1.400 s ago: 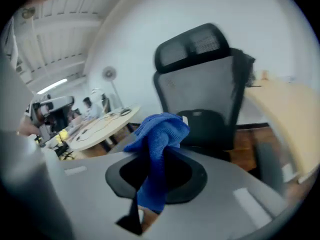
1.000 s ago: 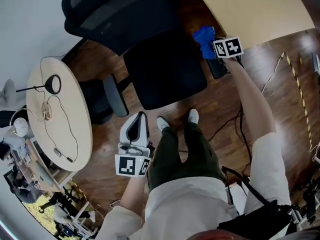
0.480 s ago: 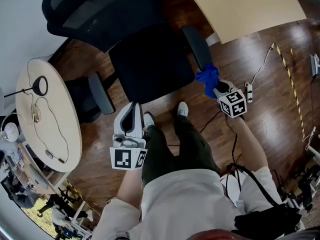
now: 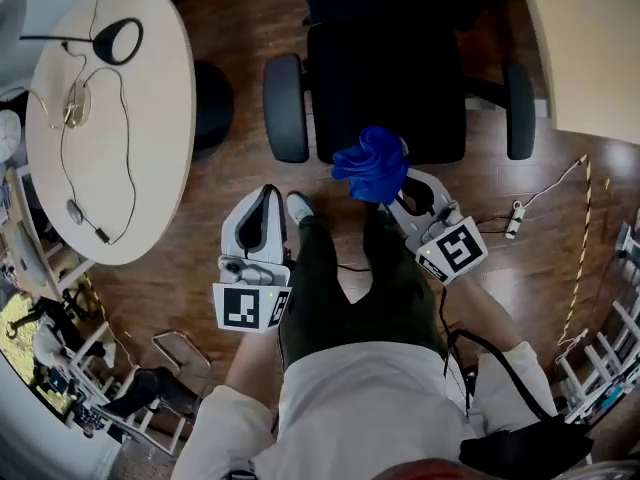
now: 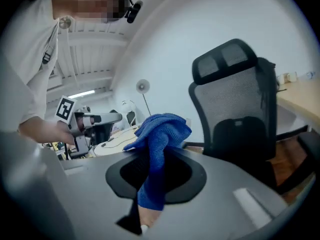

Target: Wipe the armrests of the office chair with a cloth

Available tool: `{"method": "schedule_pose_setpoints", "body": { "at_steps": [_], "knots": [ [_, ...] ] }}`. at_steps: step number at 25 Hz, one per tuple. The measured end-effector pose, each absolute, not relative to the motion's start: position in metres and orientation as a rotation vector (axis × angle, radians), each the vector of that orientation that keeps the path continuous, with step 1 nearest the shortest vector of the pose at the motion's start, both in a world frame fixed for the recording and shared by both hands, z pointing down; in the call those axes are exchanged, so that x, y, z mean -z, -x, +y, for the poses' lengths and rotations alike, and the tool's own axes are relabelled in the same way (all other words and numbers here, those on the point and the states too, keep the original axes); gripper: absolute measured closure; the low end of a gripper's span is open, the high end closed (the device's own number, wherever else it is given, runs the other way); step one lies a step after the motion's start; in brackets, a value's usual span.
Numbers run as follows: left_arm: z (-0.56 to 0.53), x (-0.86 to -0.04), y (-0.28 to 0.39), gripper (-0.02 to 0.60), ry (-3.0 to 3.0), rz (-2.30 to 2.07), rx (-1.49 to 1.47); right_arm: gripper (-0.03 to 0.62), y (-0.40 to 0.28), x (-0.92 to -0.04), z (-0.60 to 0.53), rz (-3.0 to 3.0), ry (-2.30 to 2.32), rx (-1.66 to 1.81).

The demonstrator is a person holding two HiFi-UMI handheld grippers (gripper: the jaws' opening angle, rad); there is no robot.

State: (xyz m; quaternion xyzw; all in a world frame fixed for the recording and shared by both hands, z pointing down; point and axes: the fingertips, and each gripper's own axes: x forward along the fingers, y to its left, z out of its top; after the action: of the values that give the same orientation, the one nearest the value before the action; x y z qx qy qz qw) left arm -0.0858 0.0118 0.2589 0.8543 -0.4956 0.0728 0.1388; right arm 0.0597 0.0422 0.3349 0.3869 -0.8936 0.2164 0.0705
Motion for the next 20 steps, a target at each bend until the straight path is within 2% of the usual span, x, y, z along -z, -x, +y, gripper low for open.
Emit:
{"method": "schedule_pose_setpoints", "body": {
  "at_steps": [4,8,11,15,20],
  "knots": [
    [0.013,-0.293,0.179,0.584,-2.431,-1.504,-0.326,0.528,0.046,-0.341,0.028,-2.724,-1.166,-0.628],
    [0.013,-0.33,0.233,0.584,-2.487,-1.408,-0.463,0.528,0.128,-0.371,0.028,-2.681,-1.218,-0.64],
    [0.007,-0.348,0.267,0.584,-2.449,-1.416,-0.407,0.526,0.172,-0.41,0.026,-2.626,-1.268,-0.638],
    [0.018,-0.367,0.287,0.584,-2.472,-1.371,-0.371,0.526,0.192,-0.505,0.012,-2.496,-1.399,-0.669],
    [0.041,-0.389,0.295,0.584,-2.467,-1.311,-0.362,0.526,0.157,-0.591,-0.055,-2.337,-1.666,-0.583]
  ]
}}
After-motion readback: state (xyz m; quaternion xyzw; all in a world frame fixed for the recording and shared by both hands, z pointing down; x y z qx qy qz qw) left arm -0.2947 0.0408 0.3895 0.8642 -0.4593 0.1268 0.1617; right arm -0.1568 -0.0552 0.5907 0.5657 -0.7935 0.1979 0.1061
